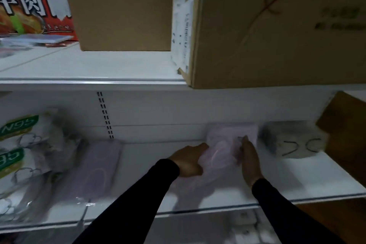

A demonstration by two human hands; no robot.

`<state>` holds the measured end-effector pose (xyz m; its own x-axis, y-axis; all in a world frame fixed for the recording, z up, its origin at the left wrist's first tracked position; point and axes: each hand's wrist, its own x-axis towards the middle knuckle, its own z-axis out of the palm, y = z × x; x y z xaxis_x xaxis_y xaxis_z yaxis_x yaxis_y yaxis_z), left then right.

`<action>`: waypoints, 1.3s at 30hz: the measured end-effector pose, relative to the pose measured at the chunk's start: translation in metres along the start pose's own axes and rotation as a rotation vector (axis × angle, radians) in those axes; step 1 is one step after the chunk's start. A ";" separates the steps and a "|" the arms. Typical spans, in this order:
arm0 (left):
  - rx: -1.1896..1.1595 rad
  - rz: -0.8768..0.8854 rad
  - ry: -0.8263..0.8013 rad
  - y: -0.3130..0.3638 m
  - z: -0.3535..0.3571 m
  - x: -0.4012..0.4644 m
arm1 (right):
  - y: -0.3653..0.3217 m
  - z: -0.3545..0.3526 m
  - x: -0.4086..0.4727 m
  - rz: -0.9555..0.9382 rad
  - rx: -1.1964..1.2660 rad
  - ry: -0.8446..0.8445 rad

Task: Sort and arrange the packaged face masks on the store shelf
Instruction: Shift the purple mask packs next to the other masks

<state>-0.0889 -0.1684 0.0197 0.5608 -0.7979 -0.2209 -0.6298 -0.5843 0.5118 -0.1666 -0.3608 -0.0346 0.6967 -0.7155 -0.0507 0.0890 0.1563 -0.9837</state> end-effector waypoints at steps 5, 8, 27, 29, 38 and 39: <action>0.182 -0.068 -0.066 0.032 0.044 0.037 | 0.009 -0.053 0.015 0.074 -0.231 -0.155; 0.254 -0.120 -0.046 0.035 0.051 0.045 | 0.024 -0.068 0.021 0.101 -0.396 -0.284; 0.362 -0.188 0.004 0.052 0.057 0.058 | 0.023 -0.074 0.054 -0.109 -0.363 -0.272; 0.354 -0.207 0.007 0.047 0.053 0.055 | 0.023 -0.075 0.056 -0.054 -0.340 -0.303; 0.333 -0.188 0.009 0.043 0.056 0.050 | 0.023 -0.084 0.049 0.013 -0.422 -0.617; 0.323 -0.180 0.000 0.043 0.055 0.051 | 0.023 -0.088 0.050 0.017 -0.437 -0.625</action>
<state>-0.1169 -0.2418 -0.0151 0.6781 -0.6779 -0.2839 -0.6581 -0.7320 0.1762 -0.1929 -0.4528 -0.0748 0.9804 -0.1769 -0.0870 -0.1244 -0.2131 -0.9691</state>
